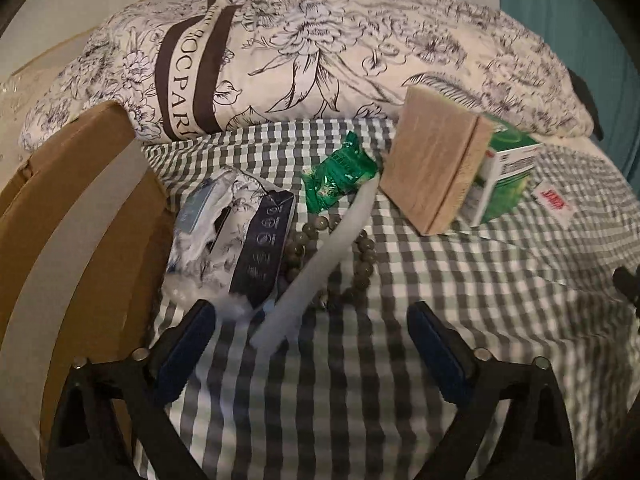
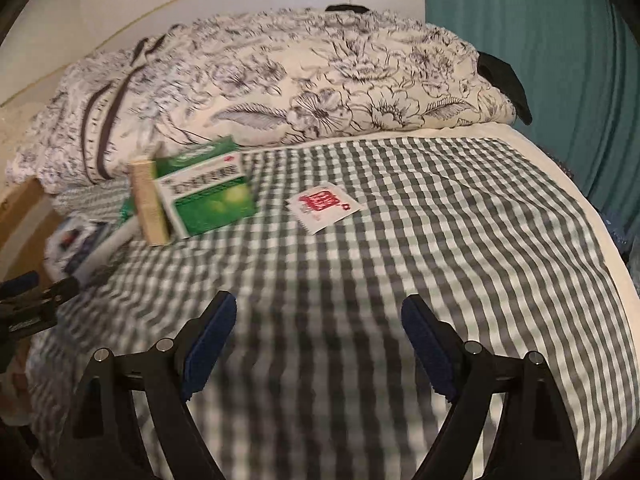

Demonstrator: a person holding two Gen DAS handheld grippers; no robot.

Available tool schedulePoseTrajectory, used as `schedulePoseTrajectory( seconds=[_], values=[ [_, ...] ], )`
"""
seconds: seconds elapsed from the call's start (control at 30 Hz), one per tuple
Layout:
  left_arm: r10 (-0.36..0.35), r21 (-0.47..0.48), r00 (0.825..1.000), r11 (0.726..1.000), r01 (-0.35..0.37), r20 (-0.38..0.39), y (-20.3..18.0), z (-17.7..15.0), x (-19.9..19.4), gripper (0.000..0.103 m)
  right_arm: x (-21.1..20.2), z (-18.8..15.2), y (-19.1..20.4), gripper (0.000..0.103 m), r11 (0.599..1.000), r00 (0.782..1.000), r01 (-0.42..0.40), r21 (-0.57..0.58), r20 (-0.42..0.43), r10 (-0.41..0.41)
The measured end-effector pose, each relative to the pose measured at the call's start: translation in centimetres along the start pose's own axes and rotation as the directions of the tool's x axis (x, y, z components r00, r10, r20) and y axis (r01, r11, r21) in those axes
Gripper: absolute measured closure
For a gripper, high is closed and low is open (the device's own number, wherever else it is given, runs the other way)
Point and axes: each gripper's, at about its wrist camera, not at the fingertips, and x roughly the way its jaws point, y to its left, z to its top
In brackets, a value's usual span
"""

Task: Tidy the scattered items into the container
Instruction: 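Grasp the long white strip with left tool while right tool grasps the red-white sachet, then carry white strip and sachet into the cardboard box and open both tools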

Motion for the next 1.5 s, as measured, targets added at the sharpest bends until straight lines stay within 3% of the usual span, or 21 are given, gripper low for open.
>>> schedulePoseTrajectory(
  seconds=[0.27, 0.37, 0.4, 0.43, 0.63, 0.7, 0.8, 0.93, 1.0, 1.07, 1.13, 1.5],
  values=[
    [-0.007, 0.029, 1.0, 1.0, 0.007, -0.017, -1.7, 1.9, 4.3, 0.009, 5.9, 2.0, 0.2, 0.018, 0.999, 0.999, 0.029, -0.044, -0.024, -0.031],
    [0.01, 0.042, 0.999, 0.999, -0.008, -0.036, -2.0, 2.5, 5.9, 0.027, 8.0, 2.6, 0.3, 0.018, 0.998, 0.998, 0.04, -0.056, -0.056, -0.043],
    [0.013, 0.05, 0.999, 0.999, -0.011, -0.038, -2.1, 2.6, 6.3, 0.04, 8.4, 2.9, 0.3, 0.018, 0.998, 0.997, 0.045, -0.054, -0.061, -0.048],
    [0.016, 0.055, 0.999, 0.998, -0.014, -0.038, -2.2, 2.8, 6.6, 0.047, 8.8, 3.2, 0.2, 0.018, 0.997, 0.997, 0.047, -0.054, -0.06, -0.05],
    [-0.014, 0.046, 0.999, 0.999, 0.016, -0.041, -2.4, 3.9, 7.9, 0.079, 10.8, 5.5, 0.7, 0.018, 0.996, 0.997, 0.057, -0.076, -0.046, -0.06],
    [-0.004, 0.065, 0.999, 0.998, 0.006, -0.037, -2.8, 3.9, 7.7, 0.081, 11.8, 6.2, 1.3, 0.018, 0.993, 0.996, 0.063, -0.098, -0.05, -0.068],
    [-0.004, 0.075, 1.0, 0.997, 0.006, -0.022, -2.8, 4.0, 7.0, 0.091, 13.5, 7.0, 2.1, 0.018, 0.986, 0.993, 0.086, -0.14, -0.072, -0.097],
    [-0.036, 0.042, 0.999, 0.998, 0.036, -0.016, -2.0, 4.3, 6.3, 0.092, 14.8, 6.9, 1.9, 0.019, 0.989, 0.988, 0.076, -0.126, -0.124, -0.092],
    [-0.051, 0.019, 0.998, 0.998, 0.051, -0.021, -1.4, 4.2, 6.0, 0.092, 14.6, 6.9, 1.4, 0.035, 0.992, 0.989, 0.07, -0.101, -0.121, -0.082],
    [-0.056, 0.009, 0.998, 0.998, 0.056, -0.02, -1.1, 4.1, 5.5, 0.092, 14.0, 6.8, 1.2, 0.077, 0.994, 0.99, 0.066, -0.089, -0.117, -0.077],
    [-0.063, 0.009, 0.998, 0.998, 0.063, -0.018, -0.9, 4.1, 4.9, 0.092, 13.4, 6.5, 1.2, 0.098, 0.995, 0.99, 0.049, -0.09, -0.125, -0.06],
    [-0.107, -0.008, 0.994, 0.994, 0.107, 0.002, -0.4, 2.9, 0.0, 0.092, 5.8, 2.9, 0.8, 0.1, 0.997, 0.992, -0.073, -0.013, -0.108, 0.071]
  ],
)
